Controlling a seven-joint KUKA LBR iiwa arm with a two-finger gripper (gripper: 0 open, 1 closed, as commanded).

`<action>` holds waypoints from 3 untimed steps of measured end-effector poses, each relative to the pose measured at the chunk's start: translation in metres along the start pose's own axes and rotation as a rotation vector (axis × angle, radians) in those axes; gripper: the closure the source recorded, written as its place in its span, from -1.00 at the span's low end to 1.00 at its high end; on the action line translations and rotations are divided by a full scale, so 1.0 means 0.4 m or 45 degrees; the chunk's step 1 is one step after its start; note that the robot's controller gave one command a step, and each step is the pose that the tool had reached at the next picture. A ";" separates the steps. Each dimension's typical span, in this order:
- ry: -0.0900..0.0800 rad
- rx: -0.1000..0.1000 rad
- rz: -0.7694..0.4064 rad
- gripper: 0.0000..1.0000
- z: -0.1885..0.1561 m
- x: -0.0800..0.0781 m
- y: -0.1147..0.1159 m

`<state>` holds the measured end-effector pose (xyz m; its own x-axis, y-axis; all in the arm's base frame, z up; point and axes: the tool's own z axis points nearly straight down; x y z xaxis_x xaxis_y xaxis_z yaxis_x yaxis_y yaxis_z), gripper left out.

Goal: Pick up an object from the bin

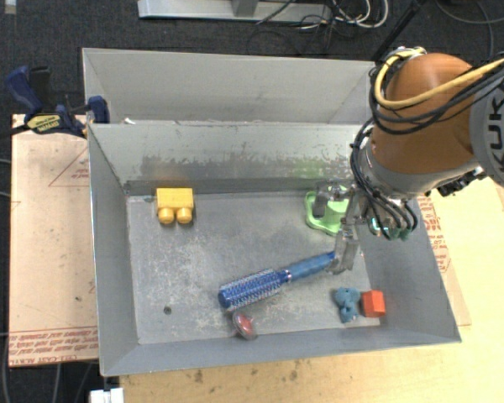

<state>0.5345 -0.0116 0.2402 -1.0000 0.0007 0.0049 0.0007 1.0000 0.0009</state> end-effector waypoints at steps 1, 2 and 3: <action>0.004 -0.001 -0.096 -1.00 0.306 0.045 0.095; -0.002 -0.001 -0.076 -1.00 0.434 0.008 0.117; -0.006 -0.001 -0.076 1.00 0.427 0.007 0.116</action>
Offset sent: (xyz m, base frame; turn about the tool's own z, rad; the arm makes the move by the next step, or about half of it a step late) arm -0.0164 0.0362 -0.1174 -0.0719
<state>0.5310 0.0351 0.0693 -0.9983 -0.0585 0.0005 -0.0585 0.9983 0.0015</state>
